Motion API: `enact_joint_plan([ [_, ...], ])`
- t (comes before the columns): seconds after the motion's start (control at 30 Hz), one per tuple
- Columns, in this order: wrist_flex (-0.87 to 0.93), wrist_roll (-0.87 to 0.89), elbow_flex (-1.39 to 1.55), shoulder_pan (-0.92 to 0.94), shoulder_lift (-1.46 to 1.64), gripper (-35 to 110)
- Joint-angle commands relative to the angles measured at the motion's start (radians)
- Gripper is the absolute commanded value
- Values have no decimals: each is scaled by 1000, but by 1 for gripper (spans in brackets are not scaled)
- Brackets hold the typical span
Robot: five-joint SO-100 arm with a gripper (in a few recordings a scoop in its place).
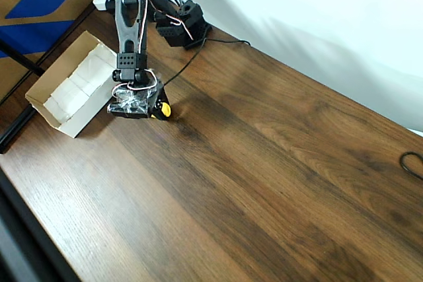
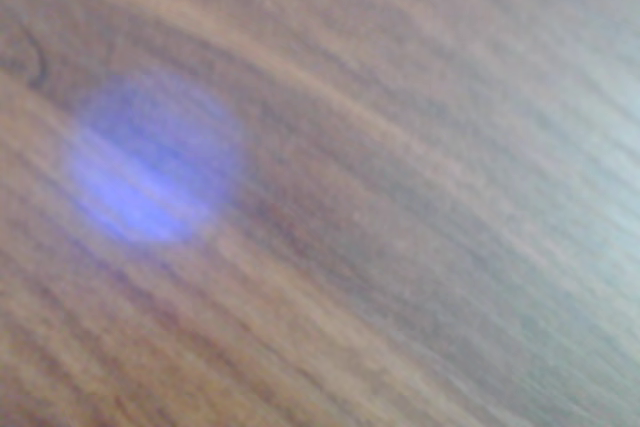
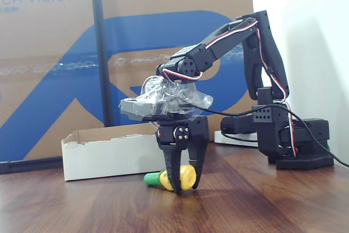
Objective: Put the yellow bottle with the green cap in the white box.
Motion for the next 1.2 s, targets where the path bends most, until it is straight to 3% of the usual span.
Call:
enact_joint_plan([
  [0.0, 8, -11, -20, -3, 37, 14],
  [0.17, 8, -6, -20, -11, 41, 0],
  [0.57, 20, -3, -14, -5, 92, 0],
  [1.17, 183, 44, 17, 135, 560, 0],
])
